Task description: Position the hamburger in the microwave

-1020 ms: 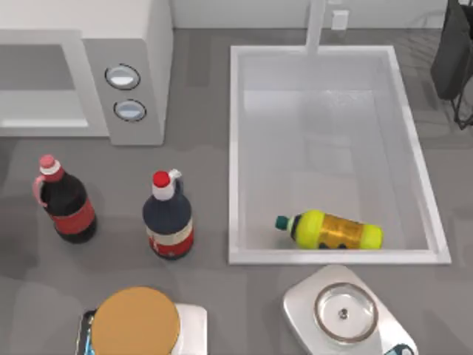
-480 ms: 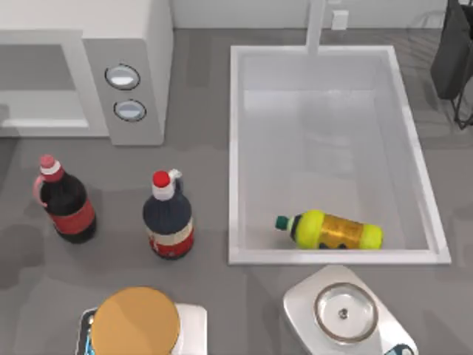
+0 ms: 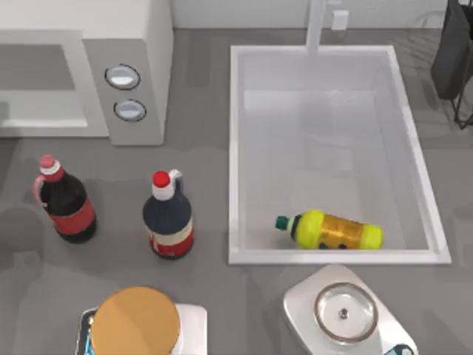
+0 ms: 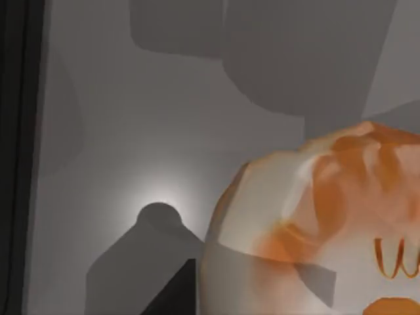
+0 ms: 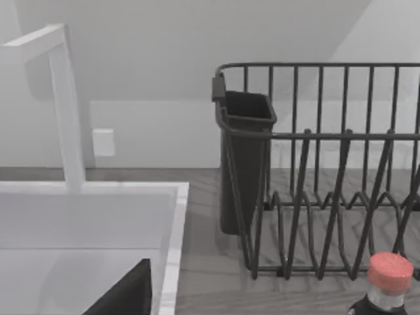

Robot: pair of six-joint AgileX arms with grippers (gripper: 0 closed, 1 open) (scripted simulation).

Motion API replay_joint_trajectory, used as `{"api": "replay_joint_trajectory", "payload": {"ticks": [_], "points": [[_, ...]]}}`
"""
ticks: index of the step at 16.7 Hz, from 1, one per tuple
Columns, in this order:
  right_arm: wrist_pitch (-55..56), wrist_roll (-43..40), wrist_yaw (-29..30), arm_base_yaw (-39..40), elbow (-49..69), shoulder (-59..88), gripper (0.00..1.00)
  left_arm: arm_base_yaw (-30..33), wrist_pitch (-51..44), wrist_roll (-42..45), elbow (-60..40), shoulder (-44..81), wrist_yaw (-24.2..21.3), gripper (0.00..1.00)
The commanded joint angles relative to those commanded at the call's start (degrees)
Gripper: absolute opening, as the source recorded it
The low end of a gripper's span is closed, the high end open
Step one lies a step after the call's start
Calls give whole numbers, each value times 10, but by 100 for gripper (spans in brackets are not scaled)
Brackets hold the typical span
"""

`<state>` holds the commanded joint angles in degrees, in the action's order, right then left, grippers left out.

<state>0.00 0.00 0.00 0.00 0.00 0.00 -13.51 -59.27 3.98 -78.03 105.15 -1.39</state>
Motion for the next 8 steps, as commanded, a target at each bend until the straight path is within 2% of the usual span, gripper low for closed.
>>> {"api": "replay_joint_trajectory", "payload": {"ticks": [4, 8], "points": [[0, 0, 0, 0, 0, 0, 100, 6, 153, -3, 9, 46, -24, 0], [0, 0, 0, 0, 0, 0, 100, 14, 375, -4, 36, 93, -51, 0]]}}
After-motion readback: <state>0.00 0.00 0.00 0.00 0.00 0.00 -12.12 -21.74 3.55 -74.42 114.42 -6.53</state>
